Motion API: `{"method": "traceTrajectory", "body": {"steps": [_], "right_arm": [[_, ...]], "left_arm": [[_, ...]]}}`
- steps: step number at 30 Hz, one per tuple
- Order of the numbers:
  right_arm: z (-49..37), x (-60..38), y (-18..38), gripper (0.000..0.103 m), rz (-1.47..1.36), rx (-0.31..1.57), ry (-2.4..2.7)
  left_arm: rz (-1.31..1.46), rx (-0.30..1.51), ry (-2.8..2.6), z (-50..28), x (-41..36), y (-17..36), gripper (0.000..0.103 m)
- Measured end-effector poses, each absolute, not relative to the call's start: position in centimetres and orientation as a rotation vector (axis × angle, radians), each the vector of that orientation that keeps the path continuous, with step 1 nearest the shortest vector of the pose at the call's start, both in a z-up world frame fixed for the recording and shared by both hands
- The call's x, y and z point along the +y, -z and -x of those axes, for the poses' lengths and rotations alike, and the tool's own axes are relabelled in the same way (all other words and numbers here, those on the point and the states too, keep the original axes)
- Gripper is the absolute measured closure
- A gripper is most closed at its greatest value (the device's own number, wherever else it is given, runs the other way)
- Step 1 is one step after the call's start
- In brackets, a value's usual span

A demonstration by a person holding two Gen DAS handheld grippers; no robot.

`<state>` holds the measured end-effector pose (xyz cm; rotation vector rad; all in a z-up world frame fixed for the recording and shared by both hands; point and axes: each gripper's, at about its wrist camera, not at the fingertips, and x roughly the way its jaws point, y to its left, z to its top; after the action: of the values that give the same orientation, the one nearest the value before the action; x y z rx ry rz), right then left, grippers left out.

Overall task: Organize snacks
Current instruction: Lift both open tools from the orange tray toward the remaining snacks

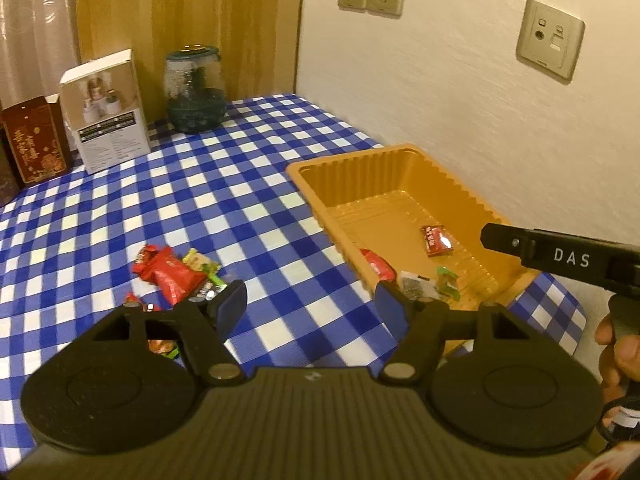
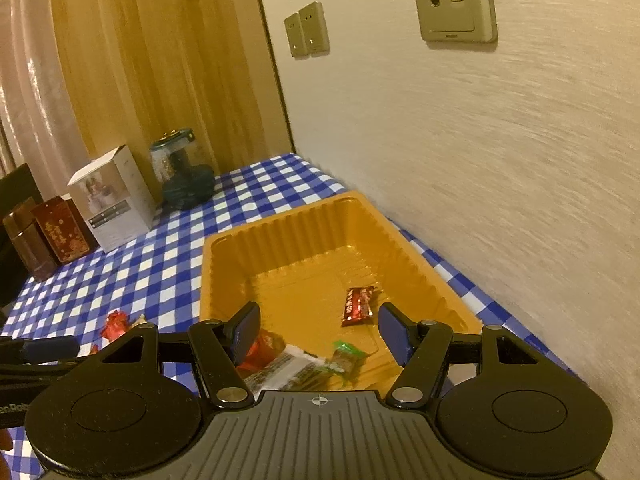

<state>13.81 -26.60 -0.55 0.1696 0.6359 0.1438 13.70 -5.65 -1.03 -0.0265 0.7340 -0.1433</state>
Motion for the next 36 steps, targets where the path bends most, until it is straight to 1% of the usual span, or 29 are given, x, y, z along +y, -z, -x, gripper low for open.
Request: {"method": "traceTrajectory", "body": {"steps": [7, 14, 22, 31, 36], "right_arm": [[-13.4, -25.2, 0.5, 0.038, -0.162, 0.640, -0.162], [-13.3, -23.9, 0.5, 0.038, -0.153, 0.647, -0.185], [-12.9, -21.8, 0.5, 0.038, -0.122, 0.644, -0.238], [-11.9, -16.6, 1.1, 0.038, -0.055, 0.649, -0.374], [-12.3, -13.8, 2.0, 0.038, -0.037, 0.670, -0.447]], "left_arm": [[0.026, 0.734, 0.120, -12.7, -3.7, 0.8, 0.033], [0.023, 0.738, 0.102, -11.8, -1.6, 0.9, 0.029], [-0.022, 0.750, 0.070, -10.9, 1.5, 1.6, 0.027], [-0.062, 0.774, 0.049, -10.5, 5.9, 3.5, 0.026], [-0.056, 0.763, 0.087, -10.8, 6.8, 4.6, 0.026]]}}
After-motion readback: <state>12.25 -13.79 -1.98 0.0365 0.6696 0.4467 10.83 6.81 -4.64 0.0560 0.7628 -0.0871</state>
